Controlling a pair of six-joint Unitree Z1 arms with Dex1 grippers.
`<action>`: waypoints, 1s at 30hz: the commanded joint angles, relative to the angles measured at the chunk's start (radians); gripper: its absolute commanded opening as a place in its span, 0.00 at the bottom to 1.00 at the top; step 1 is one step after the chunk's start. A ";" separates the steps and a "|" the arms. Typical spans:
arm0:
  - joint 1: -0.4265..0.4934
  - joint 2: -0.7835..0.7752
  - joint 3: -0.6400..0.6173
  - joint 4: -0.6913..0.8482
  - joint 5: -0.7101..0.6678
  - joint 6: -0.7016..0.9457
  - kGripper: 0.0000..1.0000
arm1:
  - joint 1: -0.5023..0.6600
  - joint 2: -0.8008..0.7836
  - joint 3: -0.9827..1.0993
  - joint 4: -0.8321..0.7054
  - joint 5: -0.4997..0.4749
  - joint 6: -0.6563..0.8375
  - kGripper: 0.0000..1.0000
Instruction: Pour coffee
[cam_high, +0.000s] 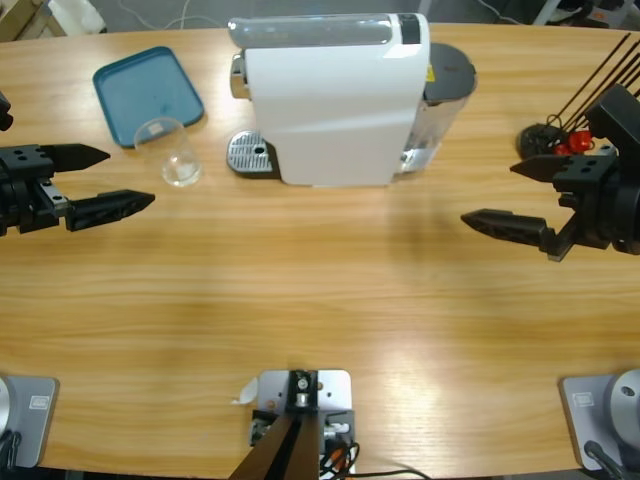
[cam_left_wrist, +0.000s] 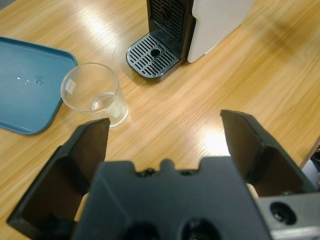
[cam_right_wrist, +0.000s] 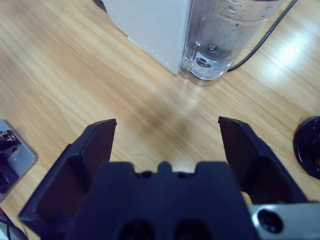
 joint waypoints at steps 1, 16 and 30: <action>-0.011 0.031 -0.001 0.015 -0.011 -0.008 0.95 | 0.012 0.025 0.010 0.014 -0.012 -0.012 0.89; -0.010 -0.027 -0.005 0.025 -0.013 -0.071 0.95 | 0.012 0.017 0.010 0.015 -0.008 -0.010 0.89; 0.253 0.124 -0.364 0.150 -0.635 -0.504 0.92 | 0.012 0.012 0.009 0.019 -0.010 -0.010 0.89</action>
